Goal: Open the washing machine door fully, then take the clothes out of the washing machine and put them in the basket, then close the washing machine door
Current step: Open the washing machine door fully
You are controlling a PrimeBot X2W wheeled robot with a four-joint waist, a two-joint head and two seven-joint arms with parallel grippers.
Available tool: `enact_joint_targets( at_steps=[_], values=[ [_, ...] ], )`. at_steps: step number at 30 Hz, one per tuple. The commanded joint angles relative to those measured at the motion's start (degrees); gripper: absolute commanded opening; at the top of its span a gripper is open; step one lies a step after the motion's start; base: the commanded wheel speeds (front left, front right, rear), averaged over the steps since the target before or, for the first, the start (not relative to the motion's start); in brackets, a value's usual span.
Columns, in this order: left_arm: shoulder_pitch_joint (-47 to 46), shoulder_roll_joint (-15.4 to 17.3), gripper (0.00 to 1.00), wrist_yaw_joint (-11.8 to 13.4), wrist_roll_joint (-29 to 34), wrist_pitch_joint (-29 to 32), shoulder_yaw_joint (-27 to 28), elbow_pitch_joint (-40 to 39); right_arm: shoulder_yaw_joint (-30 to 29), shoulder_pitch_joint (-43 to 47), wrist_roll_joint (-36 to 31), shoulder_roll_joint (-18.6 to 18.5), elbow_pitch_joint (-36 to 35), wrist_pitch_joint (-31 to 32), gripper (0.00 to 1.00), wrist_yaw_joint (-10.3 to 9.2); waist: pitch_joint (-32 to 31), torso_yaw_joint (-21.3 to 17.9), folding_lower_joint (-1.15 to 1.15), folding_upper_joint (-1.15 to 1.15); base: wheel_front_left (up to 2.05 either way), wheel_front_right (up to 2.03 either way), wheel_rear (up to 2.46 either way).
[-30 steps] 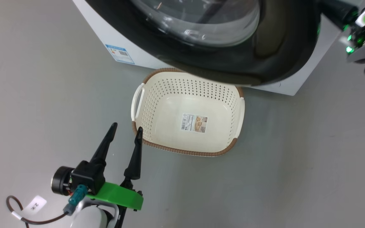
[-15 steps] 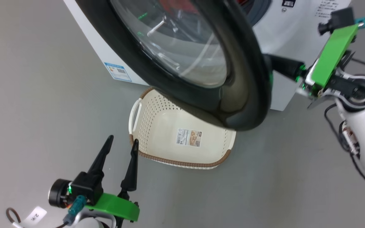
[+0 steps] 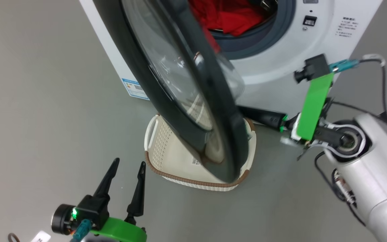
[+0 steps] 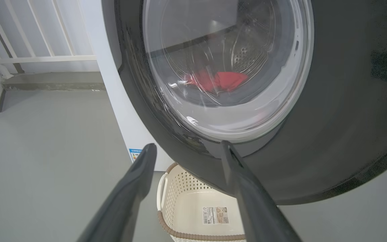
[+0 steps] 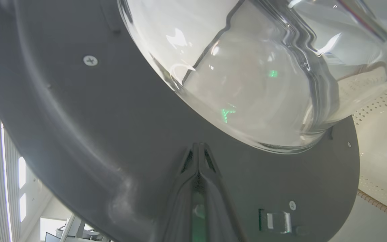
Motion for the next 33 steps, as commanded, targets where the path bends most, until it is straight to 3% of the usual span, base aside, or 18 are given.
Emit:
enact_joint_targets(
  at_steps=[1,33],
  values=[
    [0.1,1.0,1.0,-0.3,0.3,-0.7,2.0,-1.3,0.9,1.2,-0.5,1.5,-2.5,0.3,0.0,0.1,-0.7,0.8,0.0,0.0,0.0,0.0,0.0],
    [2.5,1.0,1.0,0.1,0.2,-0.7,4.2,-0.9,5.8,5.3,-2.2,10.5,-3.9,0.9,0.0,0.1,-3.1,8.3,0.0,0.0,0.0,0.0,0.0]
  ],
)
